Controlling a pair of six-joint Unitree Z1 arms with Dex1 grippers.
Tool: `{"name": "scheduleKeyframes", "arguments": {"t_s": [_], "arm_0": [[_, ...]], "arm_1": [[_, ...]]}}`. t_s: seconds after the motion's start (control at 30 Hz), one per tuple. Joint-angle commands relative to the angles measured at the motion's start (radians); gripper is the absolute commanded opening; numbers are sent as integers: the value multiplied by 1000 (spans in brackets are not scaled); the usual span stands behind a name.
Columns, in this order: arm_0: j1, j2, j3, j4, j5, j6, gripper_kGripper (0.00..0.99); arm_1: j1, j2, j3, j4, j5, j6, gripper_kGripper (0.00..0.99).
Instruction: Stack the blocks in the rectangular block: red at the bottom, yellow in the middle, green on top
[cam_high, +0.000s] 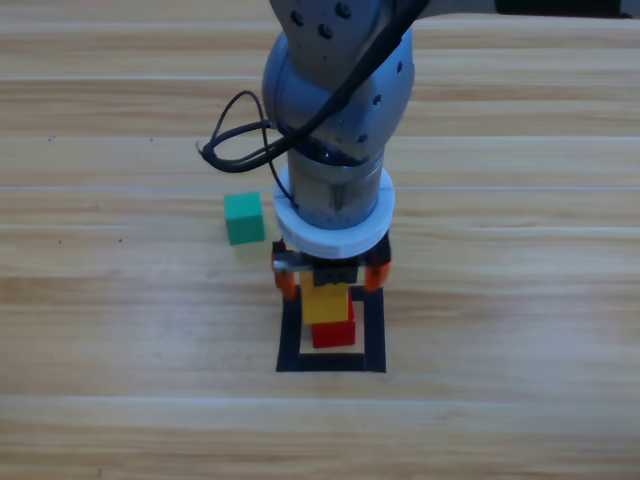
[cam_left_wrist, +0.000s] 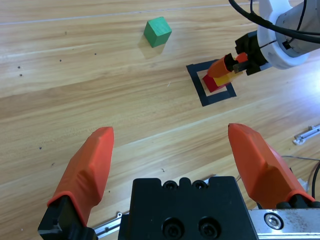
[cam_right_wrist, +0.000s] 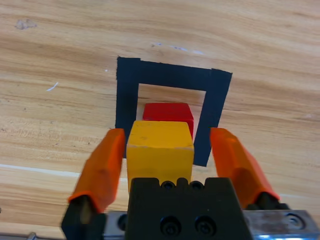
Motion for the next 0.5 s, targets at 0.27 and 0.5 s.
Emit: {"name": "scheduleKeyframes", "arguments": {"t_s": [0.27,0.5], "arm_0": [[13,13,11,-19,-5,-2,976],[13,235,-203,-11,-2,-11,973]], "arm_1": [[58,-60,-90,109,-65,2,973],[75,-247,-15,185,-140,6,856]]}}
